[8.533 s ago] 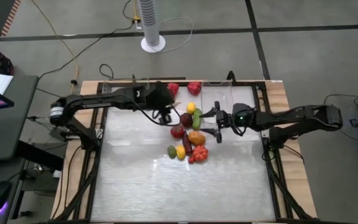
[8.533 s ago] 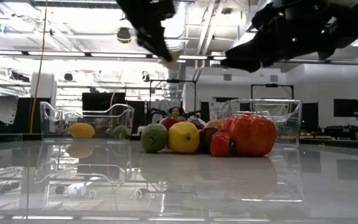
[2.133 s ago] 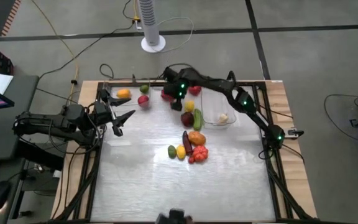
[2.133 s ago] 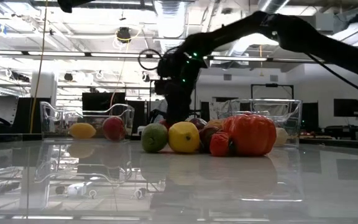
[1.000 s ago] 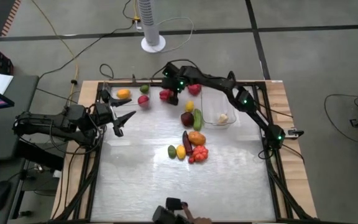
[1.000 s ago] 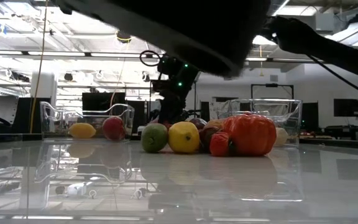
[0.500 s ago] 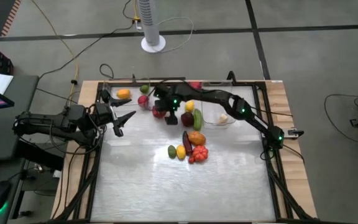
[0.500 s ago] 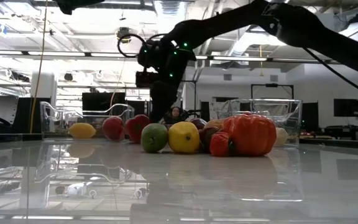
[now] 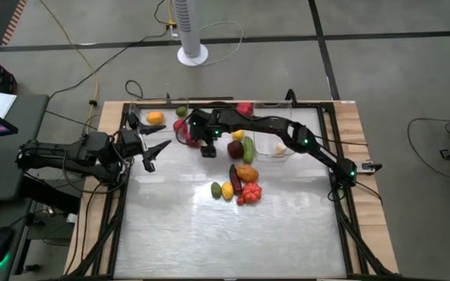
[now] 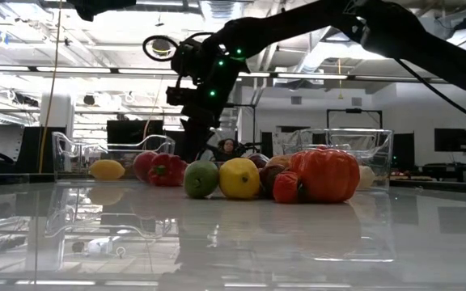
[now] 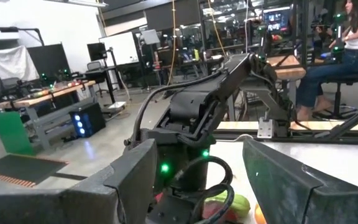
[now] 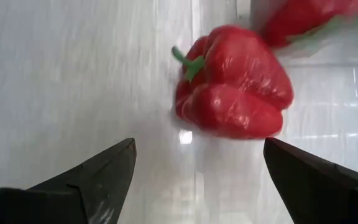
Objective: Sort produce into baskets
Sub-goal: Put the left red bell paper into the right transparent bin
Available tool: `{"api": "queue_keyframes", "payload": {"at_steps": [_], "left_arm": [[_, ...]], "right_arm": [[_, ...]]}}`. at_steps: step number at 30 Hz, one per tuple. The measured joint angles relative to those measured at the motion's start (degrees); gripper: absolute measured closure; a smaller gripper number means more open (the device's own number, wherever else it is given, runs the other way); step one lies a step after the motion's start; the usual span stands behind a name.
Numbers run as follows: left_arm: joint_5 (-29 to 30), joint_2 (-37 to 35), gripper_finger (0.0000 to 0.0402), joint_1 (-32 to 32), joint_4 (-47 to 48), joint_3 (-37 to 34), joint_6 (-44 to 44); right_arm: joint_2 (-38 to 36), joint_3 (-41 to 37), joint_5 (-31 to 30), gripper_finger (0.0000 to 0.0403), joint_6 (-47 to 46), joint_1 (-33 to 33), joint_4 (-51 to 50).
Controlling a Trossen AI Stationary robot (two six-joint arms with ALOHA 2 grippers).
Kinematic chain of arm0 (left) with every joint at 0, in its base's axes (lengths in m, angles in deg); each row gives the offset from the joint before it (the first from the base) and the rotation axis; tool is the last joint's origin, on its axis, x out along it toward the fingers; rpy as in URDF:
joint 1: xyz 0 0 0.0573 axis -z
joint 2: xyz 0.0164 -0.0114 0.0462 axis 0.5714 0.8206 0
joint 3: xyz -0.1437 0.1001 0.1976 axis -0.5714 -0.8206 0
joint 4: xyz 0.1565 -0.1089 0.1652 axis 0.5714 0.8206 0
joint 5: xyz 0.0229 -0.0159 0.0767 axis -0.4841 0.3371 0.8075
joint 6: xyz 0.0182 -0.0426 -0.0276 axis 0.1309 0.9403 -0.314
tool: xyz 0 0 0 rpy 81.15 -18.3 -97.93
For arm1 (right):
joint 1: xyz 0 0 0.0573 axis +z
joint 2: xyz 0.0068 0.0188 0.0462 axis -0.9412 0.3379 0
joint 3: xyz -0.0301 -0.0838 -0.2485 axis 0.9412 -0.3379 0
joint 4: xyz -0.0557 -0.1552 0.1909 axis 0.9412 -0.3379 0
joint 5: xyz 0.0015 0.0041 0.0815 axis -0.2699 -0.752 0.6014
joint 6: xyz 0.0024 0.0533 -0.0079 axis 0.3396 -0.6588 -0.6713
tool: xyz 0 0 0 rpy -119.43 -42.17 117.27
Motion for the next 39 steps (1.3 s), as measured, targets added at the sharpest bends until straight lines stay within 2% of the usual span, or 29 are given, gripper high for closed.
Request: {"api": "queue_keyframes", "payload": {"at_steps": [5, 10, 15, 21, 24, 30, 39], "left_arm": [[0.0, 0.0, 0.0174, 0.0, 0.0, 0.0, 0.0], [0.0, 0.0, 0.0174, 0.0, -0.1, 0.0, 0.1], [0.0, 0.0, 0.0173, 0.0, -0.2, 0.0, 0.1], [0.0, 0.0, 0.0173, 0.0, -0.6, 0.0, 0.1], [0.0, 0.0, 0.0173, 0.0, -0.7, 0.0, 0.1], [0.0, 0.0, 0.0173, 0.0, -0.6, 0.0, -0.1], [0.0, 0.0, 0.0173, 0.0, -0.5, 0.0, -0.1]], "right_arm": [[0.0, 0.0, 3.2, 0.0024, -2.0, -0.5, 6.0], [0.7, 0.0, 4.0, 0.0024, -3.0, -0.8, 10.2], [0.8, -3.6, 3.4, 0.0024, -4.4, -0.6, 14.3], [2.1, -3.6, 2.2, 0.003, -7.0, -0.6, 16.0], [2.4, -3.6, 0.4, 0.0049, -7.4, -0.3, 16.0], [2.5, -3.6, -1.9, 0.0112, -8.3, -0.1, 15.3], [2.5, -3.6, -2.8, 0.0185, -8.0, -0.1, 13.6]]}}
